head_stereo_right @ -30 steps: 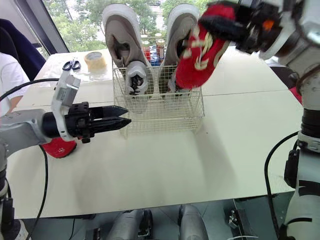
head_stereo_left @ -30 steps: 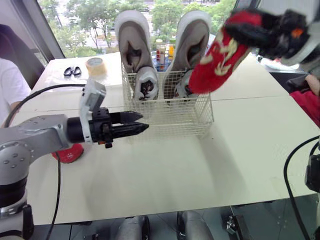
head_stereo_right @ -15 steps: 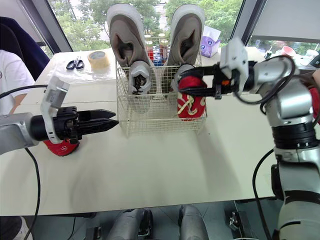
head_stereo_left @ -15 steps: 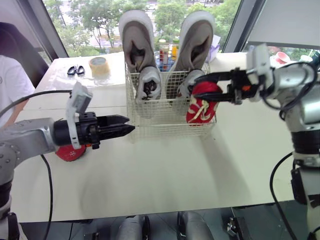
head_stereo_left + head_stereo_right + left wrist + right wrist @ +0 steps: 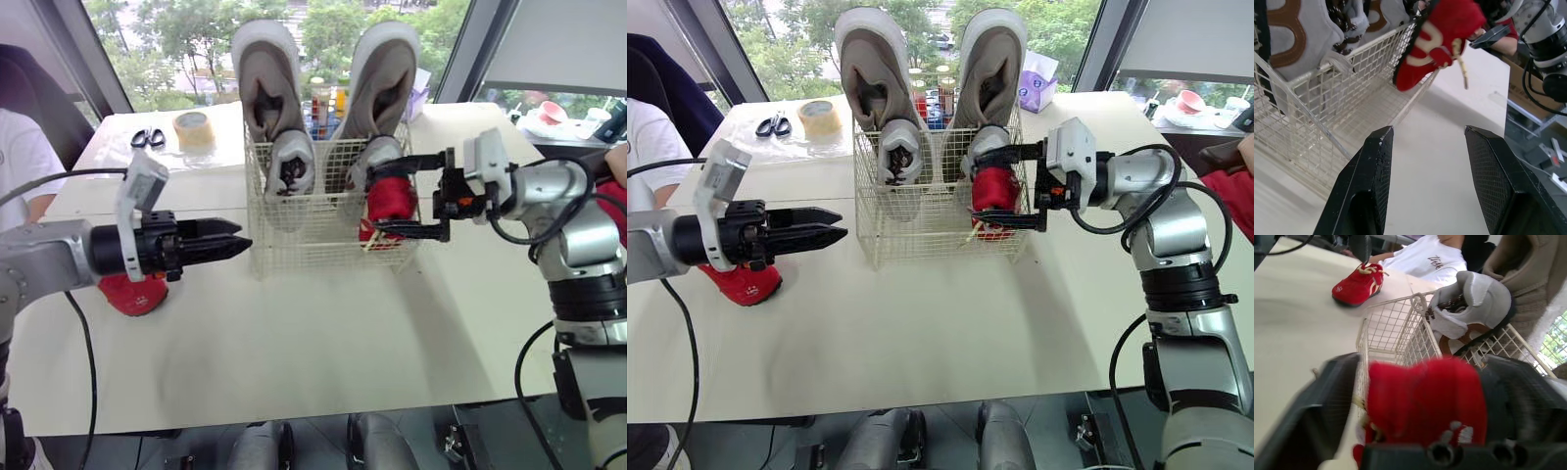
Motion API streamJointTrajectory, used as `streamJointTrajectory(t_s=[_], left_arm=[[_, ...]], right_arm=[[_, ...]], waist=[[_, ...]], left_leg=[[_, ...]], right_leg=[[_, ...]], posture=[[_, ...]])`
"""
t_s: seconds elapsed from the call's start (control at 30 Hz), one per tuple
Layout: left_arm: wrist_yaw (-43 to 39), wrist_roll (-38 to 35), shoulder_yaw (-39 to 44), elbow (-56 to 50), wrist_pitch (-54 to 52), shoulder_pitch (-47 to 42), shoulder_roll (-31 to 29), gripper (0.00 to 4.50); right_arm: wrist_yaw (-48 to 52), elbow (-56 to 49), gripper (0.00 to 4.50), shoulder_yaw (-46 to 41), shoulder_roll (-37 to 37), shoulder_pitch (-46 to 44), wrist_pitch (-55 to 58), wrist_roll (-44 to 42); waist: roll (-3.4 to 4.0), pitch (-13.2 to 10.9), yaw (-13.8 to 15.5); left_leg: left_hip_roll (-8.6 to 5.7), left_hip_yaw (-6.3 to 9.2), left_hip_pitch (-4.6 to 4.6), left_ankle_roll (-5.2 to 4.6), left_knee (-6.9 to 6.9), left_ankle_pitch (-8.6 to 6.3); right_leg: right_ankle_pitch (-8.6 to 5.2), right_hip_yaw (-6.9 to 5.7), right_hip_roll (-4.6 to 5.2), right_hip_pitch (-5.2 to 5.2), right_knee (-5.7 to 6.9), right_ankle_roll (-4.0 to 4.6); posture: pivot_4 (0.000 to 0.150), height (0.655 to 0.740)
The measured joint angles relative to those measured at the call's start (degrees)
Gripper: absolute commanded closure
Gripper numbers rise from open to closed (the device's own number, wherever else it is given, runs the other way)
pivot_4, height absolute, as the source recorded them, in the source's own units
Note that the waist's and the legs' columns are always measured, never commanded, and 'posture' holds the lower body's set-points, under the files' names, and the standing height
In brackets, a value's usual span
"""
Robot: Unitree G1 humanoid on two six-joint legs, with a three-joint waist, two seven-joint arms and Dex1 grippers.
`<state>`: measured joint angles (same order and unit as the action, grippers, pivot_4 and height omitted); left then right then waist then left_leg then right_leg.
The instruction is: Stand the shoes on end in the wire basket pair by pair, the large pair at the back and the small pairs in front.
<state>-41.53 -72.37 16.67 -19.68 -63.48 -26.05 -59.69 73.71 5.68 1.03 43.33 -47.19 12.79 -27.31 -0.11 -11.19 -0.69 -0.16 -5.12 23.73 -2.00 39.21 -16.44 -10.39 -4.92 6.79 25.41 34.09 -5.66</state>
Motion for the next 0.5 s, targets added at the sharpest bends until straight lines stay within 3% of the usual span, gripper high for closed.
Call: streamJointTrajectory(t_s=[0.37,0.5], left_arm=[[-4.5,8.6,2.5,6.3,2.2,3.2,-4.1,2.17],[1.3,20.0,2.7,19.8,6.5,-1.3,-7.4,0.36]], right_arm=[[-4.9,-10.5,0.05,-7.5,2.2,-4.5,22.2,-15.3],[-5.5,-16.5,0.0,-10.4,4.5,-6.9,32.3,-25.8]], waist=[[0.01,0.0,0.0],[-0.02,0.0,0.1]], left_leg=[[0.01,0.01,-0.01,0.02,0.0,0.0],[0.05,0.08,-0.01,0.0,-0.04,-0.01]], right_leg=[[0.02,0.0,0.01,0.03,0.01,0.04],[0.01,-0.07,-0.02,0.04,0.02,0.06]], posture=[[0.15,0.74],[0.15,0.74]])
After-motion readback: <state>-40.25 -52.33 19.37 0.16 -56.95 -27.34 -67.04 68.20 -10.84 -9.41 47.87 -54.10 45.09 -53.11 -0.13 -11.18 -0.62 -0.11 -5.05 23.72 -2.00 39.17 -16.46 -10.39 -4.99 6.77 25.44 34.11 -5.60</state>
